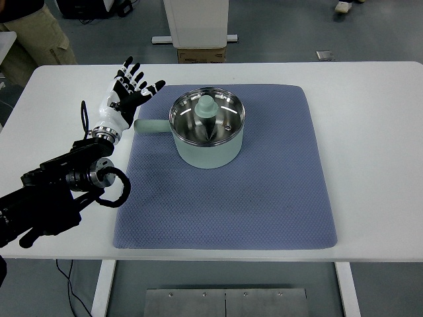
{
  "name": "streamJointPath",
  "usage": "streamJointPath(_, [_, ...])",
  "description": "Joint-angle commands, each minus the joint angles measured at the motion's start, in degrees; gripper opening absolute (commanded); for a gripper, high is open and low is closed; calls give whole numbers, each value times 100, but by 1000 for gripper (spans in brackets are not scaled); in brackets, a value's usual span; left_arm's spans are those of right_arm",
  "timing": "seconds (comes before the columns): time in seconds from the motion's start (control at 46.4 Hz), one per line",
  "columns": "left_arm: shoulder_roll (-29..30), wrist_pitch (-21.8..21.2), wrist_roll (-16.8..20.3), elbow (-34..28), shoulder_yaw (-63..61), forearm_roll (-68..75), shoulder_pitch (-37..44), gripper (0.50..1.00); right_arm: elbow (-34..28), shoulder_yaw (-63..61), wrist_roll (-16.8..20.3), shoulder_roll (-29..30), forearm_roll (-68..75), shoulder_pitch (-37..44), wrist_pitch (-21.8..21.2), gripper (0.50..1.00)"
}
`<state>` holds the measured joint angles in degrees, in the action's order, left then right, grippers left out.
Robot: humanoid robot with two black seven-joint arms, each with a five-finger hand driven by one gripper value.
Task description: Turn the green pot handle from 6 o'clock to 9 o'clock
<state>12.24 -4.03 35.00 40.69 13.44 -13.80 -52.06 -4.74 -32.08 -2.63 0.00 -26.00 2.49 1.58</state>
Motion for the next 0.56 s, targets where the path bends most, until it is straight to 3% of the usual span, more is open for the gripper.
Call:
streamJointPath(0.0, [6,8,0,0,0,9,-6,1000,0,9,0,0,-10,6,1,1000])
streamJointPath(0.539, [6,8,0,0,27,27,-15,1000,0,0,-9,0,-1,6,1,1000])
